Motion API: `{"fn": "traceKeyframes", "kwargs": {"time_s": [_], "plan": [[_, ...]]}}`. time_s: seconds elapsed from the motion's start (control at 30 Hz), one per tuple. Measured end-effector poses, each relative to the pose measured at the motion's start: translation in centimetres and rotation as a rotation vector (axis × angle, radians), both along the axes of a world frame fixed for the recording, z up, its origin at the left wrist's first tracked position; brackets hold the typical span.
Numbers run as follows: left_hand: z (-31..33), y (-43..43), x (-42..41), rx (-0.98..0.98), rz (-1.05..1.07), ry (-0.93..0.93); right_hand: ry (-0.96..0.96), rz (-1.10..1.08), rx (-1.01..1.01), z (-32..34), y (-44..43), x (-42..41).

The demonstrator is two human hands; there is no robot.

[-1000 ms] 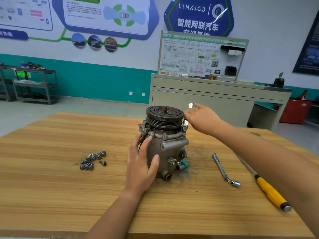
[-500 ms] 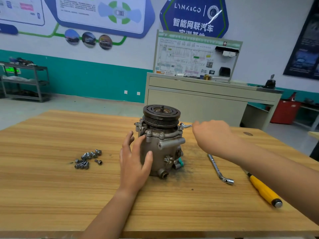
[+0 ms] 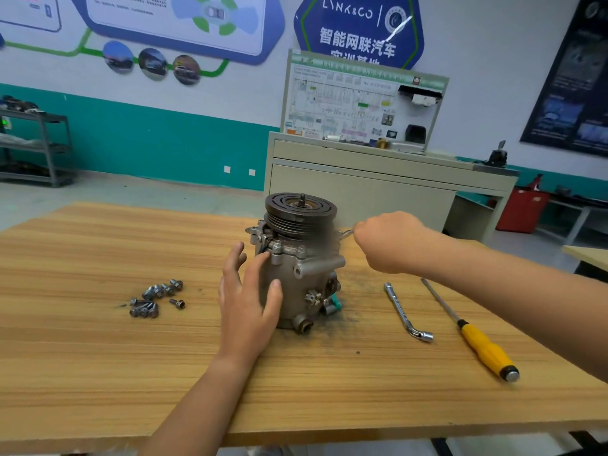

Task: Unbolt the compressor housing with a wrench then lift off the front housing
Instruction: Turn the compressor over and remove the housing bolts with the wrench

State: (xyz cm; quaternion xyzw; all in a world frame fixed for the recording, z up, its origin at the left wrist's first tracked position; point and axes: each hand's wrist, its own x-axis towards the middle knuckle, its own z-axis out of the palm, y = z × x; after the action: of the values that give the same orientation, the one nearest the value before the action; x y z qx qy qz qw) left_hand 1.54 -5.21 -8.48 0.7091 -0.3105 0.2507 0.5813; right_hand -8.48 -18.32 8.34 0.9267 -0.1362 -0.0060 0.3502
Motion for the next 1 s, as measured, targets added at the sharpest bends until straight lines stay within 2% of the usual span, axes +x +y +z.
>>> {"fn": "traceKeyframes", "kwargs": {"time_s": [0.2,0.67,1.0], "plan": [[0.3,0.1,-0.3,0.012,-0.026,0.001,0.086,0.017,-0.141,0.6,0.4,0.8],[0.3,0.7,-0.3,-0.007,-0.081,0.002,0.022,-0.035,-0.073,-0.6,0.3,0.5],[0.2,0.8,0.0,-0.013,-0.065,0.007,0.026,-0.074,-0.214,-0.4,-1.3,2.1]]}}
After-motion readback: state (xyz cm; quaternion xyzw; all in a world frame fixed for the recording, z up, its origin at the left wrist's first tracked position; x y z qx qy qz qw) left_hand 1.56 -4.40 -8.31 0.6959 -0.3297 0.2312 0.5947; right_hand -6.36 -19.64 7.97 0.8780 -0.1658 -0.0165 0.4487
